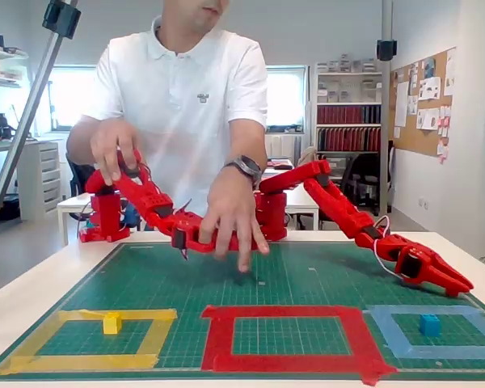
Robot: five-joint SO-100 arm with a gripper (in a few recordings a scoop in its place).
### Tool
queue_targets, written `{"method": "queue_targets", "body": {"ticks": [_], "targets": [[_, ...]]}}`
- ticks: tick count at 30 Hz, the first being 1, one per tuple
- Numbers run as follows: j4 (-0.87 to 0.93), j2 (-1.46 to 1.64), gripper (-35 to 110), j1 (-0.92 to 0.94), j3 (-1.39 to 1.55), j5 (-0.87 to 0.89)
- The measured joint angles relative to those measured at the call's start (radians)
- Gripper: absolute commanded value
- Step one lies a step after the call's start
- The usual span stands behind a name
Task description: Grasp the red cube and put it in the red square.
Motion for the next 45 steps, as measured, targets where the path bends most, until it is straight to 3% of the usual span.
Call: {"method": "queue_targets", "body": {"ticks": [12,23,31,35,45], "targets": [[0.087,0.666,1,0.103,0.741,-0.127],[0.107,1.253,1,0.459,1.278,-0.245],[0.095,1.298,1,0.672,1.339,-0.247],[0.038,1.226,1,0.695,1.227,-0.247],[-0.344,0.798,1,0.695,0.969,-0.224]]}}
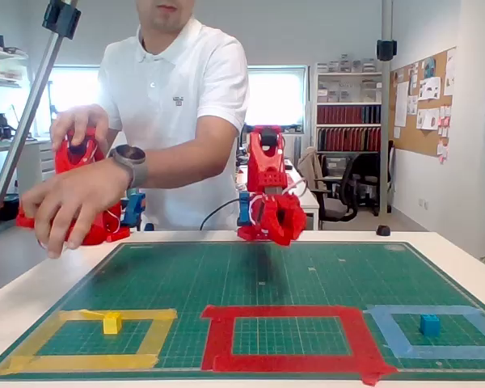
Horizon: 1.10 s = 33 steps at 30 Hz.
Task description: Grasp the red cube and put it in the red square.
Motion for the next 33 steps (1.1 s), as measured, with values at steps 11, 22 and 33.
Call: {"method": "queue_targets", "body": {"ticks": [11,22,33], "targets": [[-0.219,-0.437,1,-0.037,-0.281,0.035],[-0.219,-0.618,1,-0.025,-0.42,0.035],[-0.08,-0.704,1,-0.02,-0.626,0.035]]}}
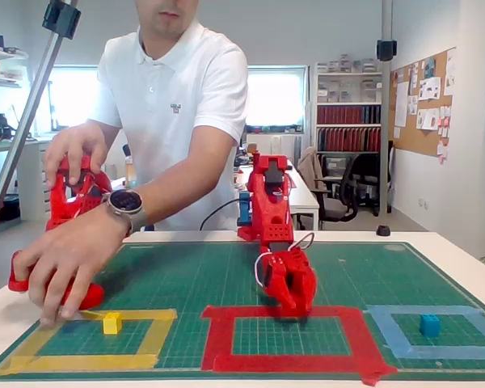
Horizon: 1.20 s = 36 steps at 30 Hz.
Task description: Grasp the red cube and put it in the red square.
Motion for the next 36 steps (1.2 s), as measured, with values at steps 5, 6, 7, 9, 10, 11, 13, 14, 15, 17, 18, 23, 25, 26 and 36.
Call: {"method": "queue_targets", "body": {"ticks": [5,6,7,9,10,11,13,14,15,17,18,23,25,26,36], "targets": [[0.121,-0.041,1,-0.002,-0.095,0.003],[0.143,-0.043,1,-0.002,-0.114,0.005],[0.155,-0.044,1,-0.002,-0.129,0.002],[0.169,-0.055,1,-0.002,-0.149,0.002],[0.173,-0.063,1,-0.002,-0.158,0.003],[0.176,-0.064,1,-0.002,-0.164,0.006],[0.178,-0.066,2,-0.002,-0.17,0.002],[0.178,-0.066,4,-0.002,-0.17,0.002],[0.178,-0.066,8,-0.002,-0.17,0.002],[0.178,-0.066,11,-0.003,-0.17,0.002],[0.178,-0.066,12,-0.006,-0.17,0.002],[0.178,-0.066,16,-0.017,-0.17,0.002],[0.178,-0.066,16,-0.015,-0.17,0.003],[0.178,-0.066,16,-0.015,-0.17,0.005],[0.178,0.147,16,-0.064,0.123,0.008]]}}
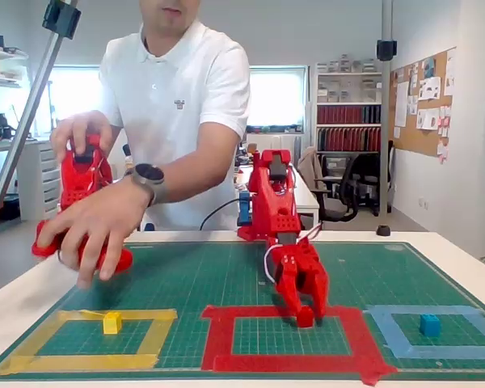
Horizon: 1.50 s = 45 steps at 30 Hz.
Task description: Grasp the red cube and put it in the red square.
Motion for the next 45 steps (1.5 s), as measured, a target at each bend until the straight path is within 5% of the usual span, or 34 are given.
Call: {"method": "queue_targets", "body": {"ticks": [16,25,31,45], "targets": [[-0.008,0.927,16,0.006,0.83,-0.031],[-0.215,1.448,1,-0.066,1.522,-0.031],[-0.028,1.624,1,-0.069,1.578,-0.035],[0.772,1.982,1,0.107,1.585,-0.037]]}}
